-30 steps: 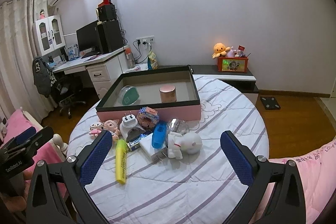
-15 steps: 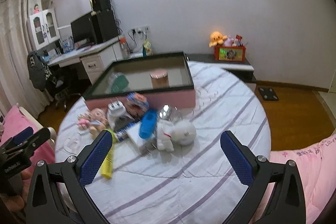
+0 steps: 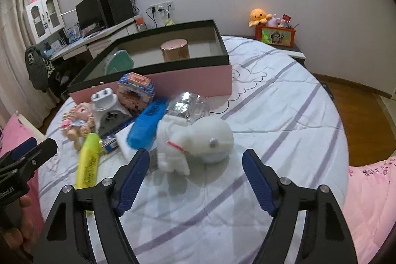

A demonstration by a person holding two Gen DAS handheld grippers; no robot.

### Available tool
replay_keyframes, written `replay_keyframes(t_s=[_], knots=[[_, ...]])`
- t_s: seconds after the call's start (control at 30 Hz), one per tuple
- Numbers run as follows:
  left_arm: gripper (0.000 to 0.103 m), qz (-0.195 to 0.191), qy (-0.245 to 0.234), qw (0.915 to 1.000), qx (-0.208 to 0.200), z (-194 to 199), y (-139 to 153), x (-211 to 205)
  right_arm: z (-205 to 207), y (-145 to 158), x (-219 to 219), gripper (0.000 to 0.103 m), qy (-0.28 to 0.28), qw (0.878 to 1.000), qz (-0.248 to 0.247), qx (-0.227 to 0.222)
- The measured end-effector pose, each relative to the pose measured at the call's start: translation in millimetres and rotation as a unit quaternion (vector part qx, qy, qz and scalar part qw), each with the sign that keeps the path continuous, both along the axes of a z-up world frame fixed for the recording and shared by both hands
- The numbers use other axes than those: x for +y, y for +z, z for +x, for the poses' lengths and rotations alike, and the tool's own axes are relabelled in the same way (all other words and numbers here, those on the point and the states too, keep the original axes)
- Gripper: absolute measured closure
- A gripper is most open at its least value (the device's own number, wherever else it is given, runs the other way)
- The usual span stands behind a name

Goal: Organize rigid objects
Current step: 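Grasp the doll with left tool while right tool grasps the white astronaut figure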

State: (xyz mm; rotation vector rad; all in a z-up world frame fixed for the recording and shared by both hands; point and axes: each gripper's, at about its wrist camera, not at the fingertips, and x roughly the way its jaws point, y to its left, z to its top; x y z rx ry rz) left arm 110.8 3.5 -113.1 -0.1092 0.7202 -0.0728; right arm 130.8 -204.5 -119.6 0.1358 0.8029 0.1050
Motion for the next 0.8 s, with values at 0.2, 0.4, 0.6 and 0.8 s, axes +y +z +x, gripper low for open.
replay_keyframes(t_s=[0.2,0.4,0.6,0.8], knots=[[0.0,0.003,0.004,0.9997,0.024,27.9,-14.6,-2.5,17.6,-10.1,-3.2,0.024,0.005,1.0,0.012,0.011],[0.003,-0.002,-0.005,0.9991,0.043,51.1,-21.1,-7.3,22.2,-12.2,-3.2,0.033,0.019,1.0,0.015,0.01],[0.024,-0.033,-0.002,0.9984,0.047,55.8,-24.6,3.7,16.5,-13.1,-8.6,0.033,0.022,0.999,0.035,0.007],[0.05,-0.051,-0.031,0.9974,0.041,42.5,-23.4,13.9,15.2,-12.8,-10.5,0.033,0.021,0.999,0.041,0.006]])
